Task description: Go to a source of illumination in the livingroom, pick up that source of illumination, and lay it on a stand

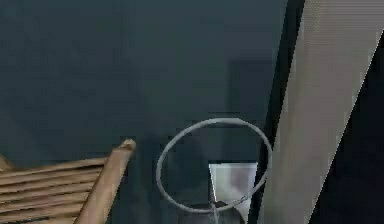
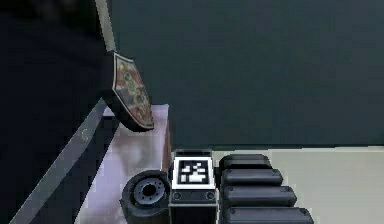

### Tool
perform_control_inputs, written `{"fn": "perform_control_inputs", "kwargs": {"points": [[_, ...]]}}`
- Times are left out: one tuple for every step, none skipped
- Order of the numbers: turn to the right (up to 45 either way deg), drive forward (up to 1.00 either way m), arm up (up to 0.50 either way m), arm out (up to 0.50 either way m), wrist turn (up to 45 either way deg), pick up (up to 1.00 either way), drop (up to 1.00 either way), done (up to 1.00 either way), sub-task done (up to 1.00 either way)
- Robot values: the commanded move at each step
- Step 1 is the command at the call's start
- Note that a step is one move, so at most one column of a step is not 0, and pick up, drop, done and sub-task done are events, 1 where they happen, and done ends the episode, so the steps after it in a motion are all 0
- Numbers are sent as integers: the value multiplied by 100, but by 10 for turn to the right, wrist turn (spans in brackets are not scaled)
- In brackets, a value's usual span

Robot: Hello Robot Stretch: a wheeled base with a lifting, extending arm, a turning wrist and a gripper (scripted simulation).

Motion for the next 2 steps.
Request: {"fn": "perform_control_inputs", "kwargs": {"points": [[450,0,0,0,0,0,0,0,0],[30,0,0,0,0,0,0,0,0]]}}
